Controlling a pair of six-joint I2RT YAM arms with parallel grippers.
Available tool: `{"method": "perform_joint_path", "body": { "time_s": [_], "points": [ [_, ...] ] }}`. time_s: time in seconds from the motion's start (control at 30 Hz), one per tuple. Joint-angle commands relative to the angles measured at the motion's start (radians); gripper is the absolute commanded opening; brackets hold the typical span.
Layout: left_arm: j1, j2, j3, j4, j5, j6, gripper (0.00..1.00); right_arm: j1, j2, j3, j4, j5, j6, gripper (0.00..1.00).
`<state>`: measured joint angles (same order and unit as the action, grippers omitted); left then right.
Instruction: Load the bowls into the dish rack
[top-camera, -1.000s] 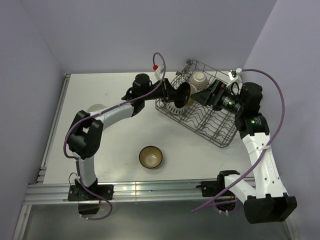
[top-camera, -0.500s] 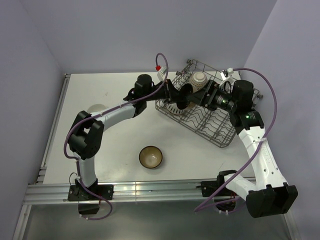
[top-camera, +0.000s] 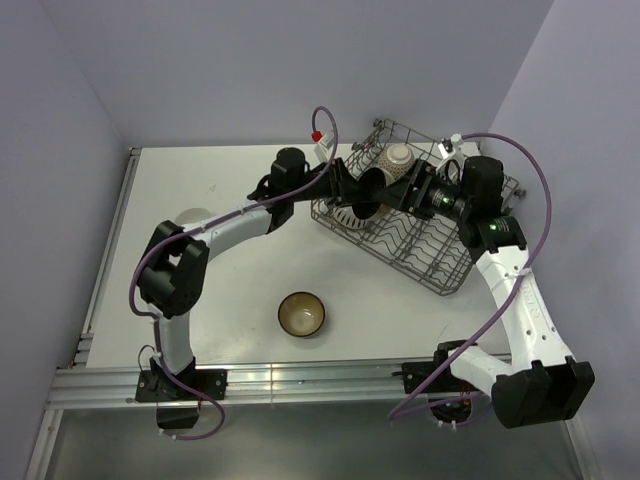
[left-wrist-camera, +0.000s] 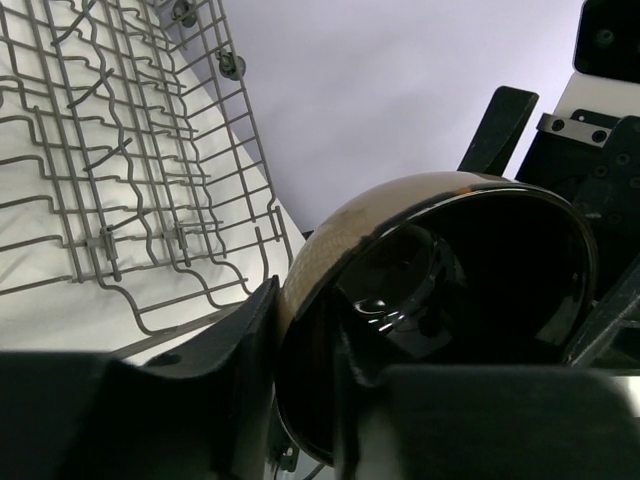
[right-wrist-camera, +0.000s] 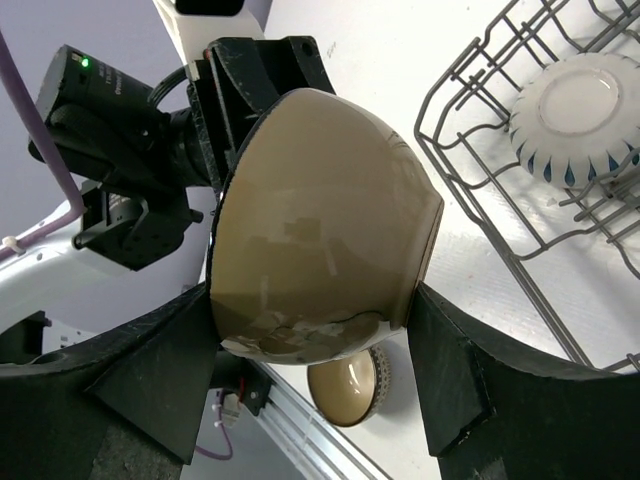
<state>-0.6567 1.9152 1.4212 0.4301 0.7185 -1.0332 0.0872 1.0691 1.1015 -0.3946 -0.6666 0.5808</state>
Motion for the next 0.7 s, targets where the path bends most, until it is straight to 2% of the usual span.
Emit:
{"method": "perform_joint_path", "body": {
  "time_s": [0.0,0.2,0.47,0.6,0.63,0.67],
  "points": [
    [-0.014,-0.018,0.059,0.039,0.038,0.027,0.32,0.002,0.006,0.072,0.022,-0.016,-0.033,0.00],
    [0.014,-0.036,0.019,-0.007,0.050,0.059,0.51,-0.029,0.023,0.118,-0.006,-0.039,-0.052,0.00],
    [0.049,-0.070,-0.022,-0.063,0.055,0.096,0.67,-0.110,0.063,0.146,-0.042,-0.059,-0.116,0.00],
    [0.061,-0.077,-0.025,-0.100,0.064,0.113,0.78,-0.162,0.101,0.181,-0.131,-0.034,-0.258,0.00],
    [0.068,-0.082,-0.007,-0.150,0.084,0.133,0.87,-0.206,0.130,0.196,-0.185,-0.027,-0.351,0.00],
    [0.068,-0.082,-0.007,-0.151,0.084,0.142,0.88,-0.207,0.130,0.196,-0.185,-0.027,-0.352,0.00]
  ]
}}
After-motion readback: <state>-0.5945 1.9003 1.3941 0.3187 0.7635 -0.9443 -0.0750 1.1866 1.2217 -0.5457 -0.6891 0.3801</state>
